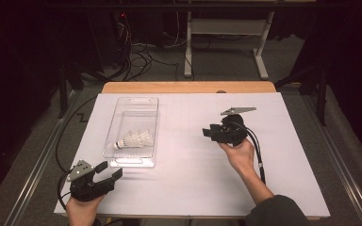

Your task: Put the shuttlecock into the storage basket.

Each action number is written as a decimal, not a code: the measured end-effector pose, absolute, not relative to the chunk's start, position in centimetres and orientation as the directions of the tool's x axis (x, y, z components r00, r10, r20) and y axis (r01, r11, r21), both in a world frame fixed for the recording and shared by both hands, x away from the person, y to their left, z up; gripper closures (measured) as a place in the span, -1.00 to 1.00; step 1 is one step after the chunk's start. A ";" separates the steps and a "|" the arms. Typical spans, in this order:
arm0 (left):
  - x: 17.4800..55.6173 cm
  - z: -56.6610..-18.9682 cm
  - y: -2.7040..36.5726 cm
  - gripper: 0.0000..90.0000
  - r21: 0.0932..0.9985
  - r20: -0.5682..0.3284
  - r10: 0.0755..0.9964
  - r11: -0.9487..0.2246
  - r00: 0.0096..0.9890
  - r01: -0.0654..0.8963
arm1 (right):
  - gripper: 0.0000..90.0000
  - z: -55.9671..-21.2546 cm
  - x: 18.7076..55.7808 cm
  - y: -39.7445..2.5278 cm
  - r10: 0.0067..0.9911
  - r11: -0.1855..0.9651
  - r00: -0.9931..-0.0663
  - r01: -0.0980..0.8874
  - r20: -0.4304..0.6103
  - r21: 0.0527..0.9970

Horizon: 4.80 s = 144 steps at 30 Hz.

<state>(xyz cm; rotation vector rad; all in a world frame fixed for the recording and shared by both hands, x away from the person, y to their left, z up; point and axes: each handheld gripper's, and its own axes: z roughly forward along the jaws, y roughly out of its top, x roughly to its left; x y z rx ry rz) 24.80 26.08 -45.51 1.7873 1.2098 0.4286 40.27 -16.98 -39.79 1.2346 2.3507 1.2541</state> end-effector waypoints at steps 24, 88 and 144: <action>24.8 -45.5 26.0 -0.27 0.826 -0.193 0.867 -0.110 0.460 0.553 | 0.27 -40.0 39.7 -18.8 0.769 0.269 -0.608 0.588 0.197 0.763; 24.8 -45.5 26.1 -0.27 0.827 -0.208 0.863 -0.096 0.460 0.555 | 0.20 -41.4 37.1 -24.7 0.818 0.192 -0.534 0.604 0.214 0.773; 24.7 -45.5 26.0 -0.27 0.828 -0.209 0.863 -0.095 0.461 0.553 | 0.17 -42.6 33.7 -28.4 0.836 0.141 -0.495 0.609 0.235 0.781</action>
